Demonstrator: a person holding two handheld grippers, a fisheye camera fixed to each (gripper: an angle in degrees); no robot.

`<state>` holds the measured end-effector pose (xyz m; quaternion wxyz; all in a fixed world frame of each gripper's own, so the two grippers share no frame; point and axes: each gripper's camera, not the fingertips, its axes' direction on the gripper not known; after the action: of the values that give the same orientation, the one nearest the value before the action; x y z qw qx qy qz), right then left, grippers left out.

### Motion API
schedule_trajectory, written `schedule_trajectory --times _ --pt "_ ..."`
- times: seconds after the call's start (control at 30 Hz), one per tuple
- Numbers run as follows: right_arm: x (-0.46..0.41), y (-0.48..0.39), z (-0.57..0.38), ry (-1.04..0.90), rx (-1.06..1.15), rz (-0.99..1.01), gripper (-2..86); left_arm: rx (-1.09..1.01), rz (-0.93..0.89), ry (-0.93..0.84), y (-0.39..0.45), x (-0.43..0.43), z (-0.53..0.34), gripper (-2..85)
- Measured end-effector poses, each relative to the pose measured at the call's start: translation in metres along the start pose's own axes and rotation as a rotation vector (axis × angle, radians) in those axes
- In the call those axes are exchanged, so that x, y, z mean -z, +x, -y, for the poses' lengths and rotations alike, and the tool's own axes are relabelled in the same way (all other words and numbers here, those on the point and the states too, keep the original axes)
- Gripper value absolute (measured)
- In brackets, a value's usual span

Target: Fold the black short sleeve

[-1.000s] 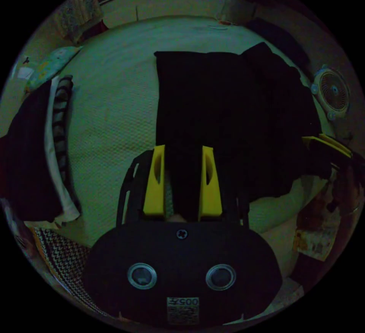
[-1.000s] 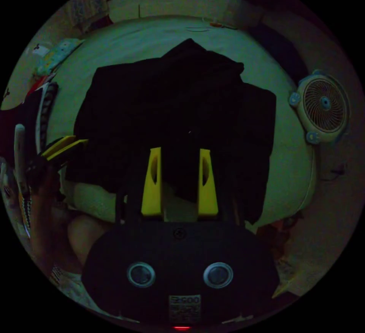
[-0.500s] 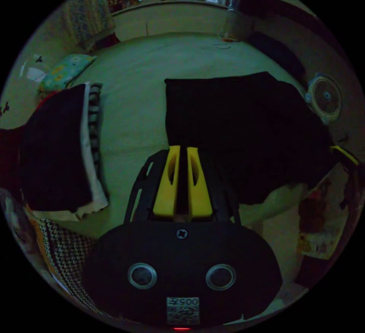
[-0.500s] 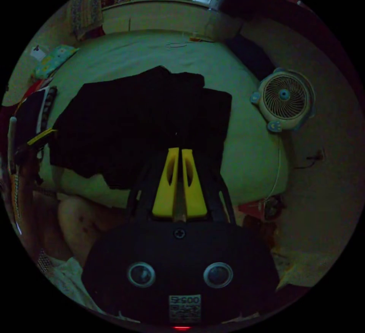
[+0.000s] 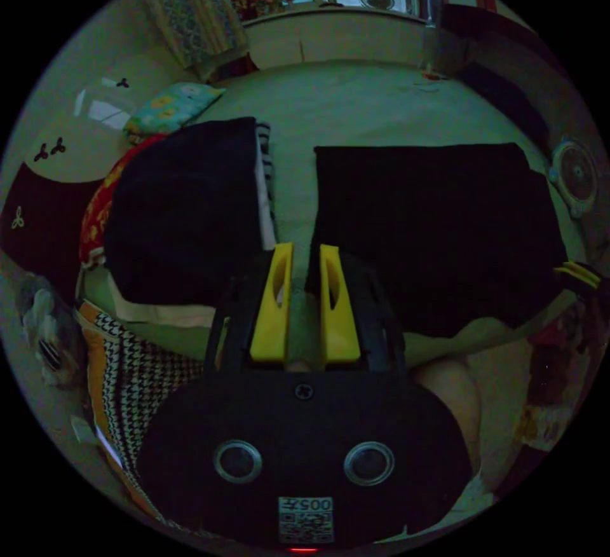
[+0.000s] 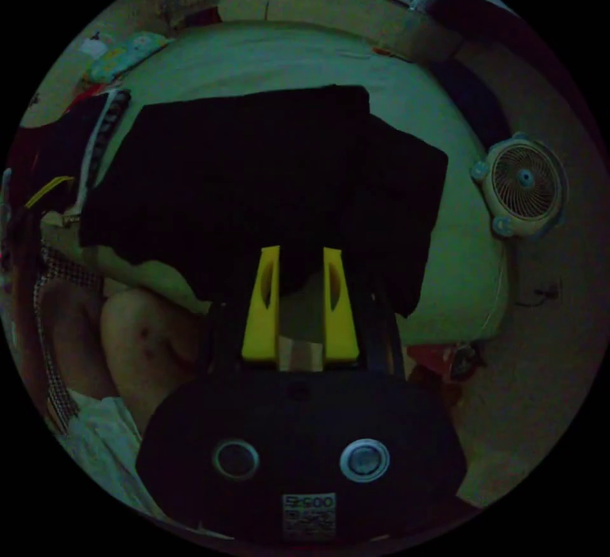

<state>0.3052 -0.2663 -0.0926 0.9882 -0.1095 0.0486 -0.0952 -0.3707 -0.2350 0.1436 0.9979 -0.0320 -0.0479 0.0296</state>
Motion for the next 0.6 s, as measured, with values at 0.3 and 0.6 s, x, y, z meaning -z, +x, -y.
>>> schedule_trajectory --times 0.3,0.6 --pt "-0.023 0.035 0.095 0.084 -0.051 -0.091 12.3 -0.016 -0.030 -0.046 -0.011 -0.071 0.080 13.3" --pt "-0.081 0.077 0.125 -0.044 -0.082 -0.100 2.9 -0.028 -0.073 -0.091 -0.011 -0.142 0.101 8.0"
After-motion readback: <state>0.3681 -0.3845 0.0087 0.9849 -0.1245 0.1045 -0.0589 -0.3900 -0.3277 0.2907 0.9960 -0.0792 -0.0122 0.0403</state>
